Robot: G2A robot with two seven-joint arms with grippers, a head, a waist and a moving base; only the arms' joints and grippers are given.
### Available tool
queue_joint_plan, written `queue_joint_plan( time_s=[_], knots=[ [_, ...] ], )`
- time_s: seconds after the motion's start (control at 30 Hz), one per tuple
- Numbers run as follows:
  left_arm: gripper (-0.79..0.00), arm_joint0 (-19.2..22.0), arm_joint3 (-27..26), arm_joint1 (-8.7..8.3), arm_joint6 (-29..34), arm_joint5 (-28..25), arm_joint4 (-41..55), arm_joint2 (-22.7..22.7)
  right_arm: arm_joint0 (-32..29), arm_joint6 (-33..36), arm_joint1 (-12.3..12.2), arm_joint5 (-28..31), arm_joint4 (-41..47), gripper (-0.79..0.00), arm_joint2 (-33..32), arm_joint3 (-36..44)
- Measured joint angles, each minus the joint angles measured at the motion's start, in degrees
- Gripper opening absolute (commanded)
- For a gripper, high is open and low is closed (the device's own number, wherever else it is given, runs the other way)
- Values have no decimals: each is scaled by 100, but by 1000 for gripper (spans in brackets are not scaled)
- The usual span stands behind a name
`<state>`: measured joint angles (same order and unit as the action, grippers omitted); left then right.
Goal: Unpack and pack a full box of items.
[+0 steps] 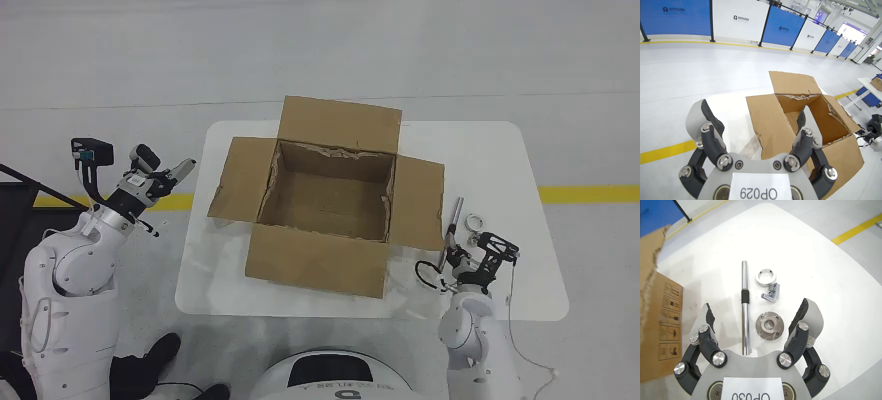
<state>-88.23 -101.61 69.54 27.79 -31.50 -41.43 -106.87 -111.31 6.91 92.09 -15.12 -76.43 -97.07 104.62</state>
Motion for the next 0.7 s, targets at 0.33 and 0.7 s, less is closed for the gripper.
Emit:
queue_joint_plan(
  time_s=[0.33, 0.7],
  knots=[
    [0, 0, 0, 0, 0, 0, 0, 0, -233, 8, -48, 158, 9, 0, -251, 359],
    [0, 0, 0, 0, 0, 0, 0, 0, -225, 5, -47, 142, 10, 0, -247, 348]
  ],
)
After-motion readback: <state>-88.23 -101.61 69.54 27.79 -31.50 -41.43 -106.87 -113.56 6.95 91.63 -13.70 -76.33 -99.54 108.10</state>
